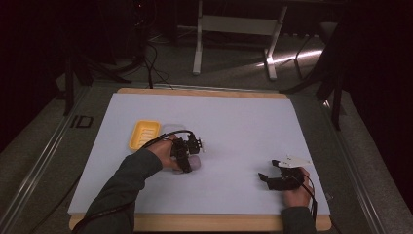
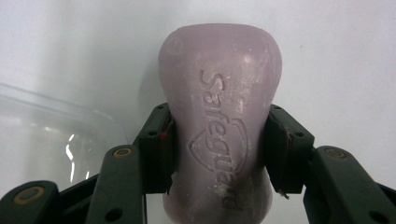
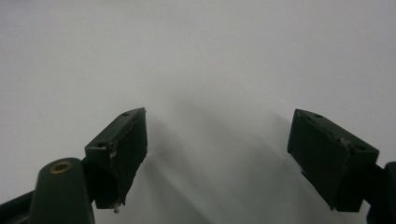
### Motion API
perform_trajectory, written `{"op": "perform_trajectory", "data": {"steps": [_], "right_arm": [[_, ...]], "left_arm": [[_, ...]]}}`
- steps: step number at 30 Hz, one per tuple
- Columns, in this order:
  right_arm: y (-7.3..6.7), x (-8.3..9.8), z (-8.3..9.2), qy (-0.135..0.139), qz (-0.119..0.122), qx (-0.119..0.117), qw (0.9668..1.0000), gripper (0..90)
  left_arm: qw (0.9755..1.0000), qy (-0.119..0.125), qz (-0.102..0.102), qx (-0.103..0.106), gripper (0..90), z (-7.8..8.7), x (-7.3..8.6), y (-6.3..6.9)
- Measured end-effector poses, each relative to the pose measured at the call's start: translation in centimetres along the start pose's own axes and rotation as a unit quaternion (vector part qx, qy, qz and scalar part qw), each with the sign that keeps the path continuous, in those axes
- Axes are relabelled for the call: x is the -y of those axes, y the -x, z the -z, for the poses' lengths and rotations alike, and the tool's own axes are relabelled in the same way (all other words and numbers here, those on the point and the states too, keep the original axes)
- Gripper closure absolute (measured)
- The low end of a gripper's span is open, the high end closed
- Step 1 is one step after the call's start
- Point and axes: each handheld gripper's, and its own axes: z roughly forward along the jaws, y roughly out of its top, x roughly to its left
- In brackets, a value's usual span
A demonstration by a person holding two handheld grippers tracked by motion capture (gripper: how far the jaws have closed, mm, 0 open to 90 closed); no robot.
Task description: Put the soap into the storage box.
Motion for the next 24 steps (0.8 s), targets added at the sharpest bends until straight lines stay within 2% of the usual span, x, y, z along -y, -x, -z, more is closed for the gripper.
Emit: {"op": "perform_trajectory", "data": {"steps": [11, 16, 18, 24], "right_arm": [[0.0, 0.0, 0.0, -0.001, 0.001, 0.0, 1.0, 19.6], [0.0, 0.0, 0.0, -0.001, 0.001, 0.001, 1.0, 19.6], [-0.1, 0.0, 0.0, -0.001, 0.001, 0.001, 1.0, 19.6], [0.0, 0.0, 0.0, -0.001, 0.001, 0.001, 1.0, 19.6]], "left_arm": [[0.9998, 0.0, 0.02, -0.009, 50.1, 1.2, 1.2, -1.0], [0.9996, -0.001, 0.027, -0.006, 50.1, 1.5, 1.6, -1.5], [0.9993, 0.002, 0.036, -0.007, 50.1, 1.6, 1.9, -1.7], [0.9993, 0.0, 0.037, -0.009, 50.1, 1.8, 2.2, -1.9]]}}
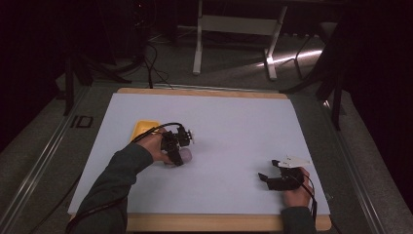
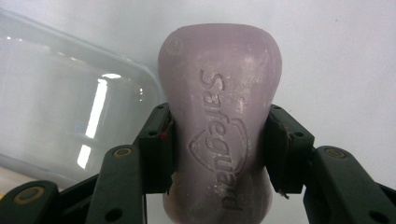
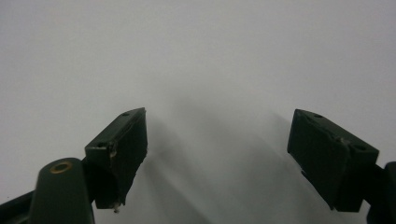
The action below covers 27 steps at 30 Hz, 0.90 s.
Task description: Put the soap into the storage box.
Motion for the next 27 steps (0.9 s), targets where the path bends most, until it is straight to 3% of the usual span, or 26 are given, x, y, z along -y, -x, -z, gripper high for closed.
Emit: {"op": "perform_trajectory", "data": {"steps": [12, 17, 27], "right_arm": [[0.0, 0.0, 0.0, -0.001, 0.003, 0.002, 1.0, 19.6], [0.0, 0.0, 0.0, 0.0, 0.003, 0.002, 1.0, 19.6], [-0.1, 0.0, 0.0, 0.001, 0.003, 0.003, 1.0, 19.7]], "left_arm": [[0.9996, 0.015, 0.025, -0.002, 50.0, 1.7, 0.5, -1.2], [0.9985, 0.027, 0.048, -0.003, 50.1, 2.3, 1.0, -1.9], [0.9968, 0.026, 0.075, -0.007, 50.1, 2.8, 1.7, -3.1]]}}
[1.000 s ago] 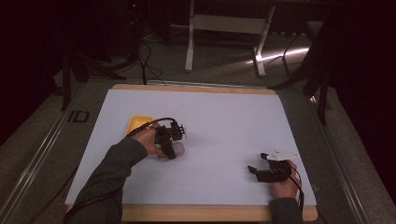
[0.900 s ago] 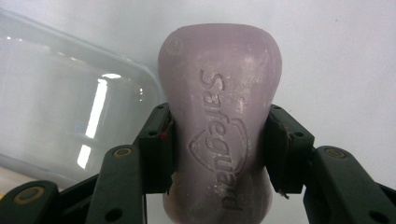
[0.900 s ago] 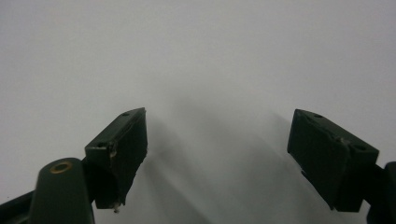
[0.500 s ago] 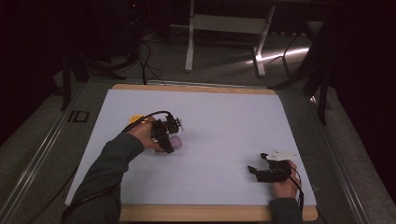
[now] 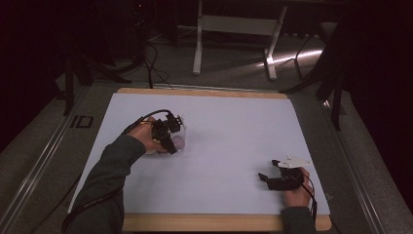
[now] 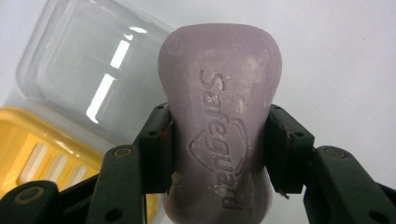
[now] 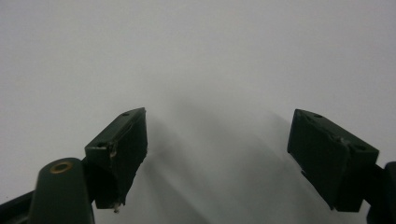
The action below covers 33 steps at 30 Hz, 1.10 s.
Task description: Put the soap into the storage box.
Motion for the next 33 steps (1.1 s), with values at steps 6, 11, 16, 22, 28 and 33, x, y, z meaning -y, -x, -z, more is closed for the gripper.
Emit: {"op": "perform_trajectory", "data": {"steps": [6, 11, 16, 22, 28, 33], "right_arm": [[0.0, 0.1, 0.2, 0.011, -0.002, -0.001, 0.9999, 19.6], [0.0, 0.1, 0.3, 0.013, -0.001, 0.0, 0.9999, 19.6], [0.0, 0.1, 0.3, 0.014, 0.001, -0.001, 0.9999, 19.6], [0.0, 0.1, 0.3, 0.014, 0.0, -0.001, 0.9999, 19.6], [0.0, 0.1, 0.3, 0.013, -0.001, -0.002, 0.9999, 19.7], [0.0, 0.1, 0.3, 0.013, -0.001, -0.002, 0.9999, 19.6]], "left_arm": [[0.9999, -0.005, 0.01, -0.005, 50.0, 0.4, 0.5, -0.6], [0.9997, -0.004, 0.021, -0.009, 50.0, 0.9, 1.0, -1.2], [0.9995, -0.009, 0.025, -0.014, 50.0, 1.2, 1.3, -1.5], [0.9992, -0.008, 0.034, -0.019, 50.0, 1.7, 1.6, -1.9], [0.9987, -0.01, 0.045, -0.021, 50.0, 1.6, 1.7, -2.3], [0.9984, -0.008, 0.053, -0.018, 50.1, 1.3, 1.7, -2.5]]}}
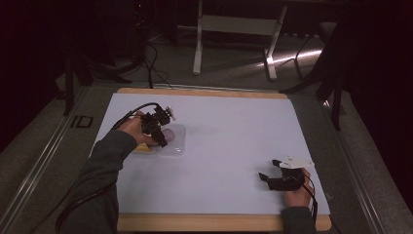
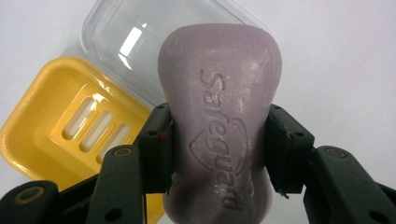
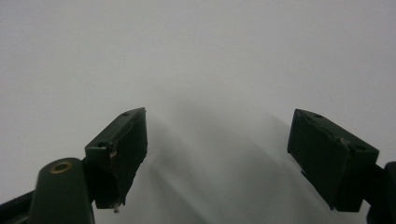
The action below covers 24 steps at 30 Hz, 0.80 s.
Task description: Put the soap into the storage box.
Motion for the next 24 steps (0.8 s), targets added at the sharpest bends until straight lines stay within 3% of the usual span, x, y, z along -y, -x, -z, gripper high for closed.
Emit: {"op": "perform_trajectory", "data": {"steps": [14, 24], "right_arm": [[0.0, 0.0, 0.0, 0.0, 0.001, 0.0, 1.0, 19.6], [0.0, 0.0, 0.0, 0.0, 0.0, 0.0, 1.0, 19.6]], "left_arm": [[0.999, -0.006, 0.044, -0.006, 50.0, -0.3, 0.8, -1.0], [0.9973, 0.011, 0.072, -0.005, 50.1, -0.3, 1.2, -1.5]]}}
